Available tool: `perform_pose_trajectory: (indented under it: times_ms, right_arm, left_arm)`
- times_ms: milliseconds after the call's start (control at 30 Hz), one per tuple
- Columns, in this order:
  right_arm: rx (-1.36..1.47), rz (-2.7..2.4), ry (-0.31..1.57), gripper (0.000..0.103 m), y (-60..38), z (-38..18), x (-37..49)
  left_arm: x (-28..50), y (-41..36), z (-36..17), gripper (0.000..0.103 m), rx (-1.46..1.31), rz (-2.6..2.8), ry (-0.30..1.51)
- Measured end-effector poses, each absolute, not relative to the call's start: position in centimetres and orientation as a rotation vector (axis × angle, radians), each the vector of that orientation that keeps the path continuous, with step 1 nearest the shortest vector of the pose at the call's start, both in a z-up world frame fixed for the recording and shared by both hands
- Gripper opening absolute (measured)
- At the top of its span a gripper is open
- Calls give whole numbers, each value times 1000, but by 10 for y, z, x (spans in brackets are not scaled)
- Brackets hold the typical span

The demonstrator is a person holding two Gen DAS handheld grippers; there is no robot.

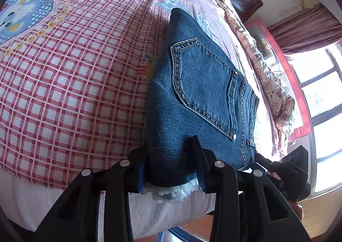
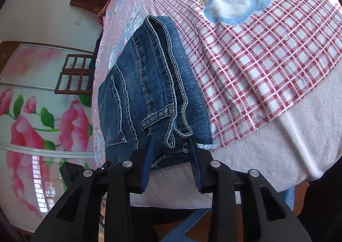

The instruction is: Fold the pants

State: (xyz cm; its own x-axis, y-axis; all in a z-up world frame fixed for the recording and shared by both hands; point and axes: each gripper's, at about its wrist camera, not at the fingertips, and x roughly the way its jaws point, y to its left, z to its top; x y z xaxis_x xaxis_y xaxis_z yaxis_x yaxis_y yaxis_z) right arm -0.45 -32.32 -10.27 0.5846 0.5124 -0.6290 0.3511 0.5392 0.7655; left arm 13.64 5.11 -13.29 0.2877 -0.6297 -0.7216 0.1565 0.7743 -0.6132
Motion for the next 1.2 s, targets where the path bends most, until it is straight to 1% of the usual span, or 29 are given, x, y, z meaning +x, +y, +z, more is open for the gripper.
perform_pose_trajectory:
  times_ms: [33,200,233,333,400,433,467,500,567,600,633,667,733,800,1033,1200]
  right_arm:
    - [1054,132,980,13,-323,-102,-6]
    - [967,157,941,10,-318,-74,-15]
    - [971,144,954,10,-320,-79,-16]
    - [1026,113,991,10,-333,-116,-13]
    - [1079,134,983,9,-338,-120,-17]
    - [1067,139,998,15,-337,-115,-17]
    - [1037,138,1000,23,-339,-106,-19]
    - [1006,134,970,27,-345,-96,-23]
    - [996,130,879,41,-361,-78,-28]
    - [994,116,837,46,-371,-74,-26]
    - [993,121,802,48,-378,-70,-22]
    - [996,134,783,48,-383,-70,-14]
    - [1012,149,796,48,-387,-77,5]
    - [1016,162,816,48,-388,-86,21]
    - [1027,153,895,48,-383,-108,49]
    - [1024,197,887,48,-378,-111,59]
  left_arm:
    - [136,50,-133,36,-471,-553,1169]
    - [141,51,-131,37,-466,-556,1173]
    - [141,53,-132,38,-461,-558,1173]
    - [142,50,-130,40,-443,-563,1171]
    - [142,47,-127,40,-425,-563,1170]
    - [141,44,-123,41,-408,-568,1172]
    - [141,42,-120,43,-386,-570,1176]
    - [141,41,-115,46,-354,-564,1176]
    - [141,40,-101,66,-281,-551,1140]
    - [142,41,-93,70,-259,-568,1108]
    - [144,41,-86,77,-248,-588,1083]
    - [147,41,-81,84,-247,-603,1069]
    - [156,41,-73,86,-264,-625,1060]
    - [164,40,-70,90,-290,-637,1075]
    - [176,54,-74,92,-408,-654,1101]
    - [175,67,-85,92,-449,-647,1115]
